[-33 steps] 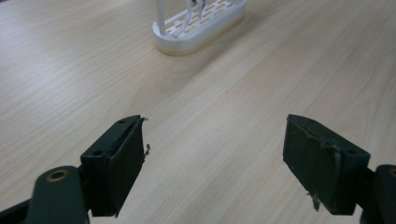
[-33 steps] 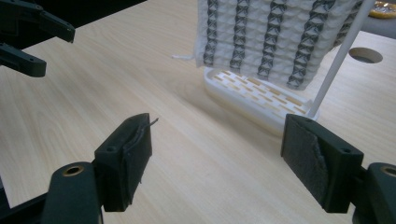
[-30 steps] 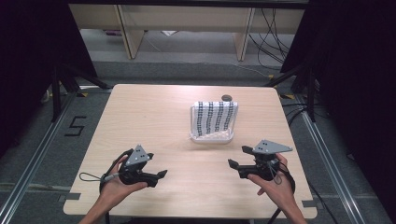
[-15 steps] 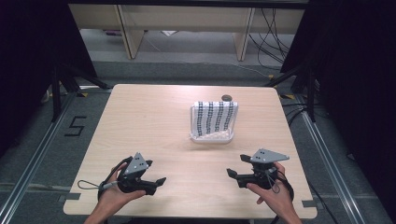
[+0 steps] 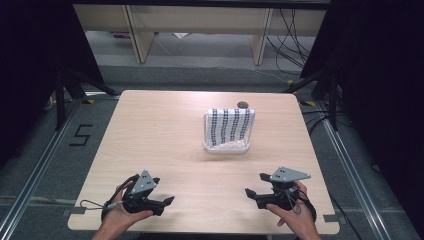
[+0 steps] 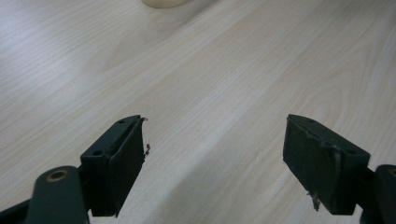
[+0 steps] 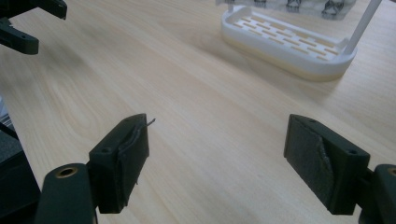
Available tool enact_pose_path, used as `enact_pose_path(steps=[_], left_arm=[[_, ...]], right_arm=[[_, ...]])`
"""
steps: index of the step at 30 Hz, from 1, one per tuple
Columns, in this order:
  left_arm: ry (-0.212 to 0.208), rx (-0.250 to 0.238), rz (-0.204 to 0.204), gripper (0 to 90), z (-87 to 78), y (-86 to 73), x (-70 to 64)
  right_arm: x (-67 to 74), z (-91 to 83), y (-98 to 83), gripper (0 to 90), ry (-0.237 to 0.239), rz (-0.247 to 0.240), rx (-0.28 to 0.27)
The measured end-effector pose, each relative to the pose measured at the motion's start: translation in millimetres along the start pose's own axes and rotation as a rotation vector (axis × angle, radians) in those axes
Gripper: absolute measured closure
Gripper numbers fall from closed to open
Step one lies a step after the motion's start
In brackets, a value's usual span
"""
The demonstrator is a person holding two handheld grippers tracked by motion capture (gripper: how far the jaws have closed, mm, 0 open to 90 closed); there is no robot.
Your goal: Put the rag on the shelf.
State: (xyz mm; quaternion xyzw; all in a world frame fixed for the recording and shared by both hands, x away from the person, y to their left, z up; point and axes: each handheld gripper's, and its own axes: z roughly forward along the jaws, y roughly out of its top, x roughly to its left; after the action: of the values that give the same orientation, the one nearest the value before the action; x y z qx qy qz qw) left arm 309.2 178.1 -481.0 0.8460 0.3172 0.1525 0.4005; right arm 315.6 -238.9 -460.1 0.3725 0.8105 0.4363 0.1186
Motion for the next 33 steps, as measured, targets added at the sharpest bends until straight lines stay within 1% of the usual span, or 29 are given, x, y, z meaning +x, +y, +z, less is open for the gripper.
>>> enact_pose_path(steps=[1, 2, 3, 4, 5, 6, 8, 9, 11, 12, 13, 14, 15, 16, 17, 18, 19, 20, 21, 22, 23, 24, 25, 26, 27, 28, 29, 30, 33], left_arm=[[0.0, 0.0, 0.0, 20.2, 0.0, 0.0, 0.0], [0.005, 0.002, -0.007, 20.2, -0.7, -2.1, -1.2], [0.005, 0.002, -0.007, 20.2, -0.7, -2.1, -1.2], [-0.002, 0.01, 0.007, 20.2, -2.0, -3.2, -1.0], [0.001, 0.008, -0.006, 20.2, -1.9, -5.0, -2.3], [-0.001, 0.016, 0.004, 20.2, -2.9, -6.6, -3.0], [0.003, 0.016, 0.003, 20.2, -3.1, -7.8, -3.9], [0.004, 0.021, 0.012, 20.2, -2.9, -10.1, -4.5], [-0.003, 0.02, 0.013, 20.2, -2.7, -11.2, -5.3], [-0.002, 0.024, 0.015, 20.2, -2.6, -12.2, -6.1], [0.0, 0.022, 0.015, 20.2, -1.6, -13.2, -7.0], [0.011, 0.039, 0.024, 20.2, -0.3, -15.0, -7.9], [0.011, 0.052, 0.048, 20.1, -0.6, -15.4, -7.1], [0.011, 0.059, 0.052, 20.1, -0.4, -16.3, -7.2], [0.005, 0.053, 0.036, 20.1, 1.1, -17.8, -8.2], [0.005, 0.072, 0.052, 20.1, 1.2, -18.8, -7.3], [0.005, 0.072, 0.052, 20.0, 1.2, -18.8, -7.3], [0.008, 0.072, 0.045, 20.0, 2.6, -20.2, -8.0], [0.019, 0.081, 0.048, 20.0, 3.4, -21.2, -7.8], [0.016, 0.089, 0.049, 20.0, 4.8, -22.0, -7.8], [0.016, 0.089, 0.049, 20.0, 4.8, -22.0, -7.8], [0.017, 0.088, 0.048, 20.0, 5.4, -22.1, -7.7], [0.016, 0.088, 0.048, 20.0, 5.4, -22.1, -7.7], [0.016, 0.088, 0.048, 20.0, 5.3, -22.0, -7.5], [0.016, 0.088, 0.048, 20.0, 5.3, -22.0, -7.5], [0.017, 0.086, 0.047, 20.0, 5.2, -22.0, -7.2], [0.015, 0.088, 0.033, 20.0, 6.0, -22.5, -6.5], [0.019, 0.091, 0.033, 20.0, 5.6, -22.6, -6.7], [0.006, 0.093, 0.034, 20.0, 5.8, -22.8, -6.8]], right_arm=[[0.1, 0.4, -2.0, 23.1, -0.006, -0.002, -0.006], [0.8, -0.7, -3.7, 23.1, -0.004, 0.005, 0.007], [-0.6, -0.4, -5.3, 22.9, -0.014, -0.022, 0.001], [-0.6, -0.4, -5.3, 22.9, -0.014, -0.022, 0.001], [-1.2, -0.3, -6.9, 22.7, -0.004, -0.034, 0.005], [1.2, 0.2, -11.9, 22.1, 0.0, -0.006, 0.02], [2.0, 0.6, -15.6, 21.7, -0.003, -0.011, 0.037], [1.2, 1.0, -16.9, 21.6, -0.002, -0.028, 0.038], [1.9, 0.9, -18.2, 21.3, -0.004, -0.026, 0.044], [1.9, 1.9, -20.3, 20.0, -0.007, -0.044, 0.051], [1.9, 1.9, -20.3, 20.0, -0.007, -0.044, 0.051], [5.0, 2.0, -22.7, 19.9, -0.01, -0.007, 0.066], [3.0, 2.8, -23.3, 19.9, -0.014, -0.034, 0.067], [2.8, 4.1, -24.5, 19.9, -0.016, -0.043, 0.068], [3.5, 5.3, -25.5, 19.9, 0.0, -0.038, 0.079], [4.2, 5.8, -26.5, 19.9, -0.009, -0.045, 0.088], [4.2, 5.8, -26.5, 19.9, -0.009, -0.045, 0.088], [5.4, 6.8, -28.0, 19.6, -0.011, -0.052, 0.11], [5.4, 6.8, -28.0, 19.6, -0.011, -0.052, 0.11], [6.7, 7.6, -29.4, 19.6, -0.013, -0.047, 0.123], [6.4, 8.6, -29.9, 19.7, -0.001, -0.05, 0.122], [8.1, 8.4, -30.6, 19.6, -0.009, -0.036, 0.125], [7.1, 8.7, -30.7, 19.6, -0.006, -0.049, 0.125], [8.0, 8.0, -30.9, 19.7, -0.008, -0.033, 0.136], [8.0, 8.0, -30.9, 19.7, -0.008, -0.033, 0.136], [5.3, 8.5, -30.8, 19.7, -0.012, -0.061, 0.122], [4.4, 8.1, -30.8, 19.7, -0.017, -0.058, 0.123], [5.3, 7.8, -31.2, 19.7, -0.016, -0.036, 0.129], [3.5, 8.2, -31.2, 19.7, -0.016, -0.052, 0.119]])
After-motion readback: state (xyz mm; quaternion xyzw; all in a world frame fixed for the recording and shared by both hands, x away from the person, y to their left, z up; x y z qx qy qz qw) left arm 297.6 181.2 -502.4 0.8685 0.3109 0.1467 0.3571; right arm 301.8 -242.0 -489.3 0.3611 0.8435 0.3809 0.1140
